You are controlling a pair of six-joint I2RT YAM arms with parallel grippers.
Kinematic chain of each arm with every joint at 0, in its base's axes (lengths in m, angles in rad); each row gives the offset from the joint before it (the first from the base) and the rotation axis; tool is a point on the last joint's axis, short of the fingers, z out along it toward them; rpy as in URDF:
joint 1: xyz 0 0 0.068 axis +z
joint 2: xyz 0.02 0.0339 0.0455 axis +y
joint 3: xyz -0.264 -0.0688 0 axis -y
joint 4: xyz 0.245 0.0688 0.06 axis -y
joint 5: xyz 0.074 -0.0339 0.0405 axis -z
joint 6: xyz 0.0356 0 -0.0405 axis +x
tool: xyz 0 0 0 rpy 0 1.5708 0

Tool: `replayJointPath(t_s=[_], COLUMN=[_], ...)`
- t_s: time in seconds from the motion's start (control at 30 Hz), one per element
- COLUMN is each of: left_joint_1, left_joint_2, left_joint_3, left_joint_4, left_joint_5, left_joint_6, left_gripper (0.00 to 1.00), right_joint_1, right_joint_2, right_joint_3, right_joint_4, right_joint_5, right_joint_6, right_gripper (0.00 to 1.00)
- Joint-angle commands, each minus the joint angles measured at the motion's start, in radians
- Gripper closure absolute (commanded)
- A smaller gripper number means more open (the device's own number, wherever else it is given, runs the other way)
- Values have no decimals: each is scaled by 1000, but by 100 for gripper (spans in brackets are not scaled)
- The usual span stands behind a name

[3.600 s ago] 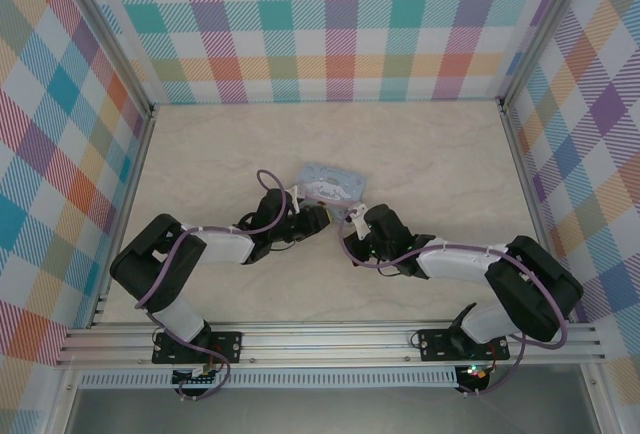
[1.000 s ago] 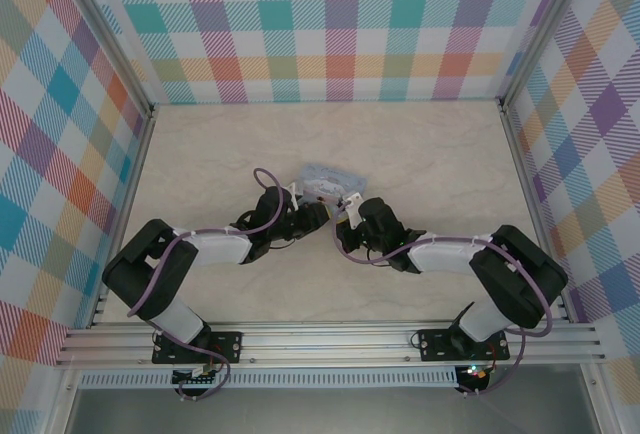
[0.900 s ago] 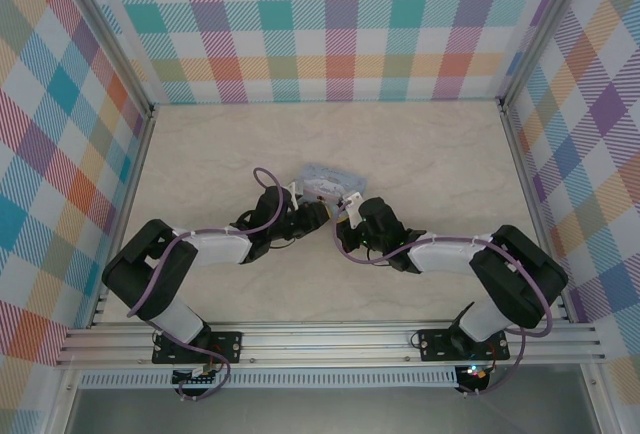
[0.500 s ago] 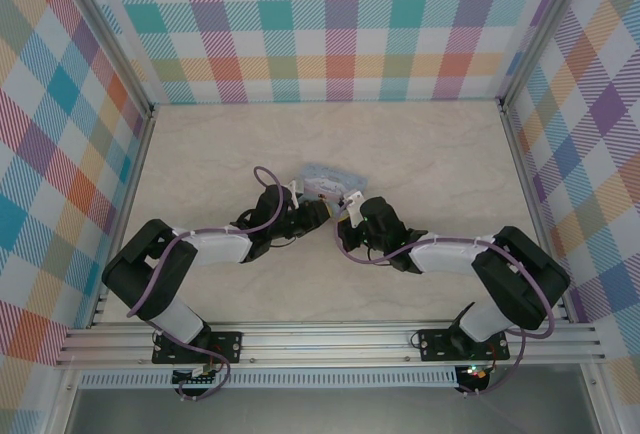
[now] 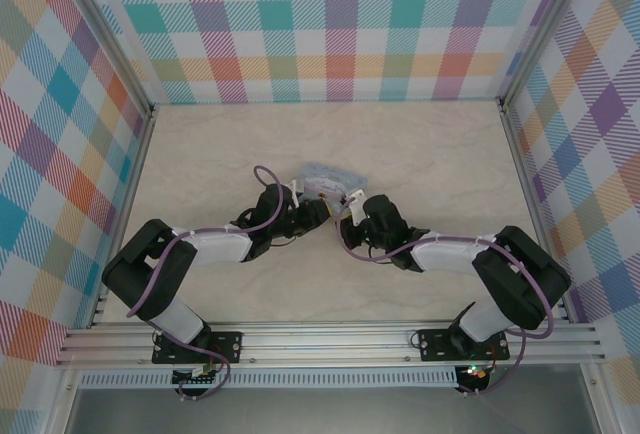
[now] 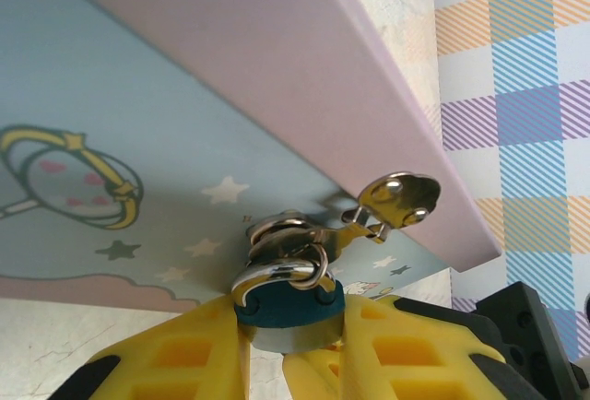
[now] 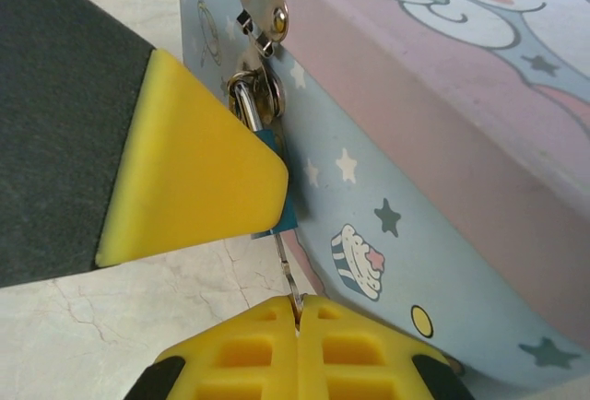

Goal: Unlock the padlock with the key

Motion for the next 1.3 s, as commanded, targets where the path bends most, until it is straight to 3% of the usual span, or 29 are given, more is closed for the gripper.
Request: replayJointPath(t_s=[0.0,0.7,0.97,1.27], left_joint_1=[-35,-35,-35,-36], left_joint_2=[-5,-26,-6,74], left_joint_3=[18,21,30,59], left_joint_4=[-5,-5,-1,34], left_joint_5=[44,66,72,77], left_joint_6=[1,-9,-12,-29], left_gripper=[74,74,74,74], right_joint_1=[-14,-30,-35,-52], right_joint_2=[-33,38,30,34], right_joint_3=[20,56,92,-8], right_joint_4=[240,221,202,169], right_joint_5=[-117,-137,-193,-109], right_joint_6=[48,16,70,113], right_gripper=[100,100,100,100])
